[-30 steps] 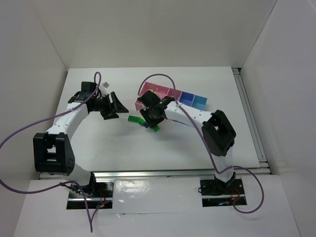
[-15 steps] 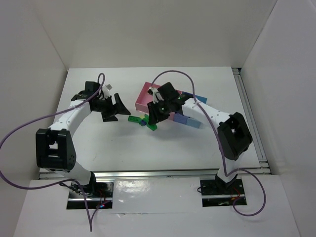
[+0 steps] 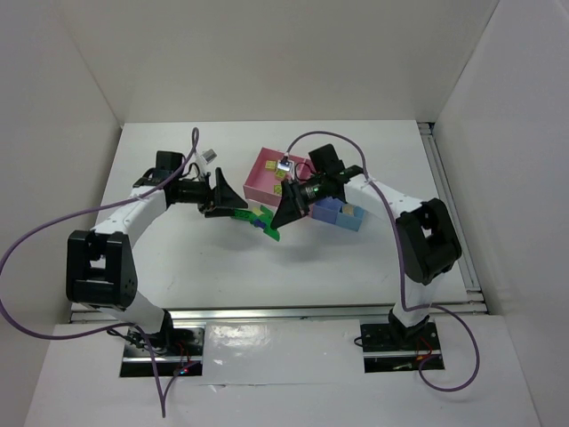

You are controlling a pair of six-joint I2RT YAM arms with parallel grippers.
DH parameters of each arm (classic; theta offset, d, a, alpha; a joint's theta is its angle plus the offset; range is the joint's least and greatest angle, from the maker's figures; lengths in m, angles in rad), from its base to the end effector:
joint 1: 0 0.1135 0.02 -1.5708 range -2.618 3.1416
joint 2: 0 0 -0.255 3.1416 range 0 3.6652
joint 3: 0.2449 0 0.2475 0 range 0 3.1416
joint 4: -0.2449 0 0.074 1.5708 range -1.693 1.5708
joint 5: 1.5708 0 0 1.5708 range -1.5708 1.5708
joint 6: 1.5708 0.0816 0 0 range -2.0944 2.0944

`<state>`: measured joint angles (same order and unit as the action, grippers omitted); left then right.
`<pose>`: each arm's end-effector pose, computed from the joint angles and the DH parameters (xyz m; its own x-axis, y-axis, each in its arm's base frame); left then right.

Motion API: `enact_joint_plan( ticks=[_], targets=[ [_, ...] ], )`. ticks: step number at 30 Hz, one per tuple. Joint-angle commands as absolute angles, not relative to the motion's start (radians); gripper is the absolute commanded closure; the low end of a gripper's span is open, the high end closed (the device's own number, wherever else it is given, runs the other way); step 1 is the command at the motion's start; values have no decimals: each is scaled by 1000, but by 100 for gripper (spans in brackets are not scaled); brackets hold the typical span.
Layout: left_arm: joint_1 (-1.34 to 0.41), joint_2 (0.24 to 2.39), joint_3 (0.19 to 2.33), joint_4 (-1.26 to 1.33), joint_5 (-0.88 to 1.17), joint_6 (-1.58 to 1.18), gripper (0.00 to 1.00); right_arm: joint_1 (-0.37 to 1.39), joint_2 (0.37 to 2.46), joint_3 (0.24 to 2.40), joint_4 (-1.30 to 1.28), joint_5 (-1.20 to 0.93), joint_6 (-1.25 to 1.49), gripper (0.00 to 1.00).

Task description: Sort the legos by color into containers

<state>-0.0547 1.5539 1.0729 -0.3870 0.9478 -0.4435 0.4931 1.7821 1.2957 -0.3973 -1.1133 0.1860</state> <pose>0.3308 -0.0845 0.2178 -0.9268 -0.2000 -0.3179 0.1753 0.5182 -0.8371 0.3032 0.2461 0.2186 -0.8006 -0.3375 -0.4951 -0.5722 0.1853 0.7989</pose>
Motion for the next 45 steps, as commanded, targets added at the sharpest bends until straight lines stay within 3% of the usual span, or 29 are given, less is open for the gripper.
enact_joint_plan(
  ticks=[1,8,17,26,35,45],
  targets=[
    [-57,1546,1069,-258,1144,-431,16,469,1761,1296,-359,-1319,157,68],
    [-97,1546,1069,-229,1201,-408,17,448,1792,1316,-380,-1327,152,68],
    [-106,1511,1066,-313,927,-511,20,503,1807,1414,-482,-587,282,68],
    [-167,1447,954,-207,714,-871,20,581,1701,1358,-393,-180,471,69],
    [-225,1541,1005,-92,660,-1049,21,658,1677,1336,-390,-74,502,69],
    [-235,1617,1040,-43,687,-1065,46,667,1677,1345,-380,-95,482,69]
  ],
)
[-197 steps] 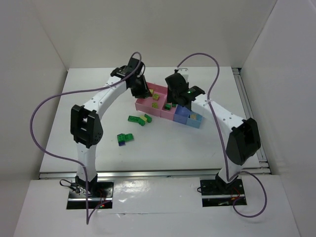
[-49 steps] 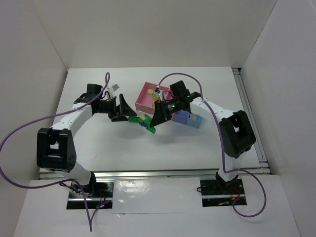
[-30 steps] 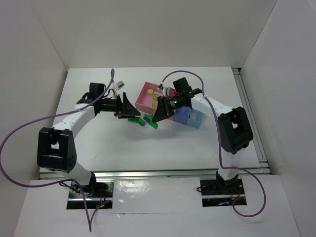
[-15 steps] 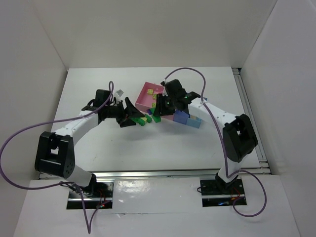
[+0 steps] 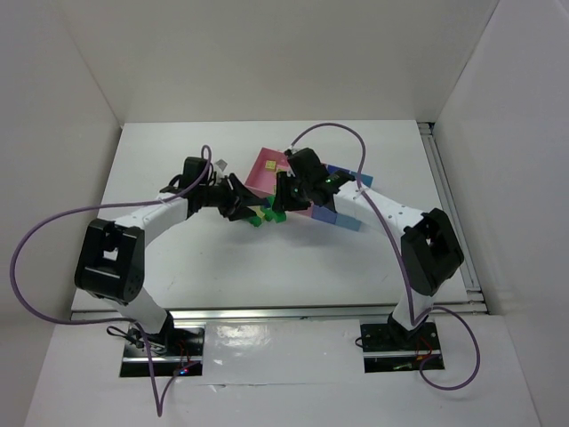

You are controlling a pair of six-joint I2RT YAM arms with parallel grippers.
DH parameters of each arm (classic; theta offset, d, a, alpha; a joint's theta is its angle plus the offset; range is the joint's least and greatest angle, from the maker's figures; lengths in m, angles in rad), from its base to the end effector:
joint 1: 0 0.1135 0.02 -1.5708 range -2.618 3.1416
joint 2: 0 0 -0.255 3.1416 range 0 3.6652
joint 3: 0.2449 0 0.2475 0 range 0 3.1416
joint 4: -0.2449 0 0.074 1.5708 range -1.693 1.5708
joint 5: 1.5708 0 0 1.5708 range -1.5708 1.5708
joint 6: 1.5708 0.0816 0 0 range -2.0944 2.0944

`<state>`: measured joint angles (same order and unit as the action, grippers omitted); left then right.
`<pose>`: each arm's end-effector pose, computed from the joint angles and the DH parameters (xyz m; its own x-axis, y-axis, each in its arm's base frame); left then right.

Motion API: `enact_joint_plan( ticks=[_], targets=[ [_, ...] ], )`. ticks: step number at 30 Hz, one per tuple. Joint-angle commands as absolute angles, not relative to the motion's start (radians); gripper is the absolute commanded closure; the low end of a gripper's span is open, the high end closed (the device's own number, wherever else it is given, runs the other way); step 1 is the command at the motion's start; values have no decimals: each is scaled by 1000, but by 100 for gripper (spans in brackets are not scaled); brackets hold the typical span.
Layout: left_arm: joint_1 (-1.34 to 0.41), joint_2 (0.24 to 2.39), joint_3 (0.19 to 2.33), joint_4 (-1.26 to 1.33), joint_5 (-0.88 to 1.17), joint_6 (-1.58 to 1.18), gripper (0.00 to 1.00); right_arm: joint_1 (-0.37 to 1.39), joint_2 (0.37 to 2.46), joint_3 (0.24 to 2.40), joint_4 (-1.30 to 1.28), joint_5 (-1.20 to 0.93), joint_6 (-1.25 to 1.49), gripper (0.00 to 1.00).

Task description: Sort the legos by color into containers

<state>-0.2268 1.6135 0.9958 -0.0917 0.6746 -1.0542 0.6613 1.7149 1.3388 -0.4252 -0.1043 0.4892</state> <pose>0.3451 -0.1319 0.1884 -0.8677 -0.4966 -0.0210 -0.2370 0.4506 -0.8607 0.3183 0.2585 0.2220 -0.8143 -0.0414 -0.5790 -0.3232 0.8609 0.3930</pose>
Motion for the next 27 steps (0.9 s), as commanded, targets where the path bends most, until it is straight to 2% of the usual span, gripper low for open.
enact_joint_plan(
  ticks=[1,9,14,15,19,20,23,27],
  targets=[
    [-235,1629,1049,-43,687,-1054,47,667,1677,1354,-380,-95,482,69],
    [-262,1674,1094,-43,687,-1054,50,686,1686,1376,-390,-126,472,69],
    [-262,1684,1094,-21,696,-1054,64,686,1686,1385,-399,-126,472,70],
    [-262,1684,1094,-21,696,-1054,74,686,1686,1385,-399,-136,463,70],
    [-262,1684,1085,-2,707,-1054,87,686,1686,1385,-399,-155,463,72],
    [-262,1675,1085,-2,707,-1054,93,686,1686,1385,-399,-155,463,72],
    [-262,1675,1085,-11,707,-1045,100,686,1677,1373,-399,-155,463,72],
    [-262,1675,1095,-72,669,-1008,100,647,1638,1345,-377,-173,494,72]
  ],
)
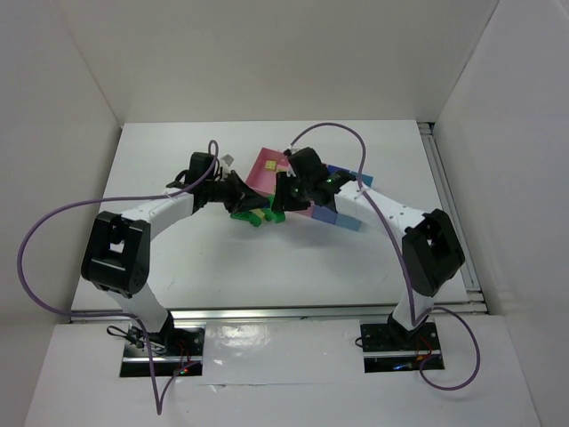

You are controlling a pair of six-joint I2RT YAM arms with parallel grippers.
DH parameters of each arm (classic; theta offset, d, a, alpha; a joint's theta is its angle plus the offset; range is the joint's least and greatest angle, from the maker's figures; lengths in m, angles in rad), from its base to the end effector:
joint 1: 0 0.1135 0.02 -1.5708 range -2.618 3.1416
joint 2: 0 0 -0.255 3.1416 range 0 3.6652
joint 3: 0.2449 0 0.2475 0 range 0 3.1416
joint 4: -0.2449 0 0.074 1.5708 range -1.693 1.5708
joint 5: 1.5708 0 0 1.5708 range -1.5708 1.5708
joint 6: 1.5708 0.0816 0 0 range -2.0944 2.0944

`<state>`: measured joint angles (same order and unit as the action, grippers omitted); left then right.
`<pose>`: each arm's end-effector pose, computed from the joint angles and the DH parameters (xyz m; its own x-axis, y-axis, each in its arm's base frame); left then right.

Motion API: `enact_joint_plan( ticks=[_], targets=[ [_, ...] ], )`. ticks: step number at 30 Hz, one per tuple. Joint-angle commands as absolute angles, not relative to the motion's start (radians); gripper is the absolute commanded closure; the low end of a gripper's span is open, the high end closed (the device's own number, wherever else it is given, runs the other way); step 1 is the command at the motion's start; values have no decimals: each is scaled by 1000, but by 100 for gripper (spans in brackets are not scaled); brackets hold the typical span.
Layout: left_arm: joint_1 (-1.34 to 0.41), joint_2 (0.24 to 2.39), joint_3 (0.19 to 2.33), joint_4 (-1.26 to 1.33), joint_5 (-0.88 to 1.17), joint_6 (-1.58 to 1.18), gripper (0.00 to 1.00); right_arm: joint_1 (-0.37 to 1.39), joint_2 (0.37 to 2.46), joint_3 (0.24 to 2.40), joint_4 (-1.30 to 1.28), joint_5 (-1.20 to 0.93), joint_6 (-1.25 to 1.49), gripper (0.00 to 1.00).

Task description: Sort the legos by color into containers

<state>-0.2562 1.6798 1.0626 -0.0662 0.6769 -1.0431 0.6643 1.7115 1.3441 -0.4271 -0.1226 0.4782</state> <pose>0.3595 -0.1470 0.1901 -0.8842 -0.4646 -0.0488 -0.1917 0.4560 -0.8691 0.3167 0.2606 0.2252 -0.8114 -0.0552 -0.5819 -0.3446 0.8493 0.3999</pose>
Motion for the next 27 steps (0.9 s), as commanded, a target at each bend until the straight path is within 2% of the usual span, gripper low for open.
enact_joint_plan(
  ticks=[1,4,12,18,22,27],
  targets=[
    [-262,1675,1095,-93,669,-999,100,622,1629,1329,-356,-219,494,72],
    [-253,1666,1083,-112,641,-973,100,584,1606,1307,-336,-307,515,72],
    [-221,1655,1055,-89,663,-963,100,571,1595,1307,-336,-351,505,73],
    [-210,1617,1086,-138,641,-931,100,571,1605,1316,-397,-255,474,73],
    [-199,1577,1161,-163,627,-907,100,571,1592,1244,-449,-163,451,73],
    [-234,1644,1279,-173,666,-897,100,571,1542,1161,-483,-71,451,73]
  ],
)
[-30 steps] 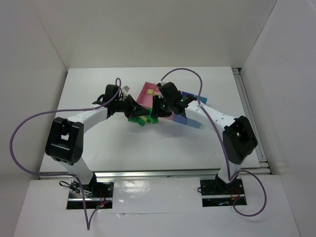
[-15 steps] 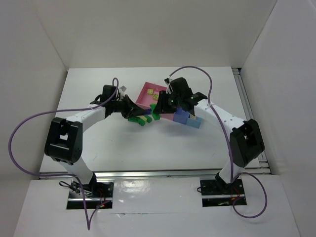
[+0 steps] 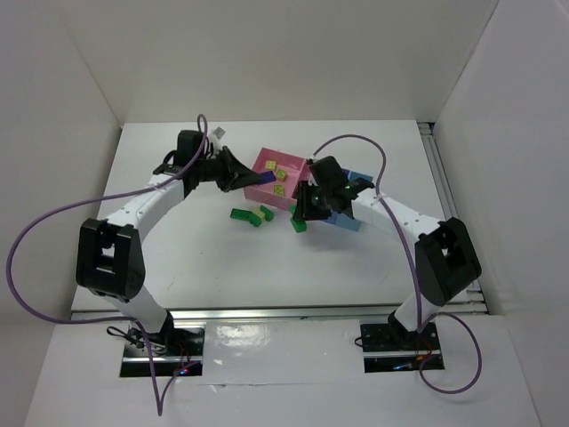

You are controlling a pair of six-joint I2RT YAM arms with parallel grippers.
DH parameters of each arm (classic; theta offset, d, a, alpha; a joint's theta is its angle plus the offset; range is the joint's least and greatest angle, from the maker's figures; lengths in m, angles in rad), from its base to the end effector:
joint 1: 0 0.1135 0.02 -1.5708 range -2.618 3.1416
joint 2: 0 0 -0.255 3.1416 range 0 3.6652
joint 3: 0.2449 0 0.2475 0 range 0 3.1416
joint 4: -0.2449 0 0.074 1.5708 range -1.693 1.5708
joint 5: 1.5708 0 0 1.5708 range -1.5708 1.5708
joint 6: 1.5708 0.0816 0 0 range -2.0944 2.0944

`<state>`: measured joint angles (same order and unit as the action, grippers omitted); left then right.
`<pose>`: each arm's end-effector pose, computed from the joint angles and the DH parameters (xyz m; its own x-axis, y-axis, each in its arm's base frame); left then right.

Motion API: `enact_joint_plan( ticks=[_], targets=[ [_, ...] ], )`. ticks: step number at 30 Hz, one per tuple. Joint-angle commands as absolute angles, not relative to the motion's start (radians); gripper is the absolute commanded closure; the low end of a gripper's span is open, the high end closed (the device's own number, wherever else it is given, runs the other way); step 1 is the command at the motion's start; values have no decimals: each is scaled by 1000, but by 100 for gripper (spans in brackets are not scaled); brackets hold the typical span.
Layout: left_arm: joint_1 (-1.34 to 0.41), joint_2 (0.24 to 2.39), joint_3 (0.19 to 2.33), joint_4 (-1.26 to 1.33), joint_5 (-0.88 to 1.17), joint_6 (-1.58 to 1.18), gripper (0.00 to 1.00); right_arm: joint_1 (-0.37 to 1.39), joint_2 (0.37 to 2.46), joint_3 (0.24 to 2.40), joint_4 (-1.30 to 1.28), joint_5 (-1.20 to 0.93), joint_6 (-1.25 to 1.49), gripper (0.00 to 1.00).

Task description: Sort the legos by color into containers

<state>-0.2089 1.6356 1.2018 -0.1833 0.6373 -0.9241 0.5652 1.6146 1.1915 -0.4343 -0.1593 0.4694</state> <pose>0.3748 -0.1291 0.2407 -0.8530 -0.4748 -0.2166 -0.0653 0.5089 -0.8584 0.3105 0.2123 0.2075 -0.8483 -0.0091 -0.5294 -0.2609 0.8772 0.4030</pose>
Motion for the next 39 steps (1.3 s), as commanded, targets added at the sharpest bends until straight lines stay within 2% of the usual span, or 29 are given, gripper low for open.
enact_joint_plan(
  ticks=[1,9,11,13,14,21,25,29,39],
  targets=[
    [-235,1655,1307,-173,666,-897,100,571,1528,1151,-483,-71,451,73],
    [-258,1692,1344,-172,620,-933,100,612,1592,1112,-414,-61,433,73],
    [-258,1701,1353,-186,620,-910,100,627,1638,1121,-390,-61,433,69],
    [-258,1713,1362,-196,620,-910,100,658,1660,1149,-390,-61,433,59],
    [-258,1713,1362,-196,620,-910,100,658,1669,1149,-390,-61,433,42],
    [-258,1743,1413,-196,620,-900,100,658,1573,1170,-411,29,423,42],
    [-300,1790,1462,-206,630,-900,100,594,1442,1161,-448,138,452,42],
    [-383,1862,1545,-206,617,-891,100,490,1313,1129,-502,333,517,42],
    [-520,2120,1821,-187,402,-903,100,416,1089,1089,-566,431,558,39]
  ],
)
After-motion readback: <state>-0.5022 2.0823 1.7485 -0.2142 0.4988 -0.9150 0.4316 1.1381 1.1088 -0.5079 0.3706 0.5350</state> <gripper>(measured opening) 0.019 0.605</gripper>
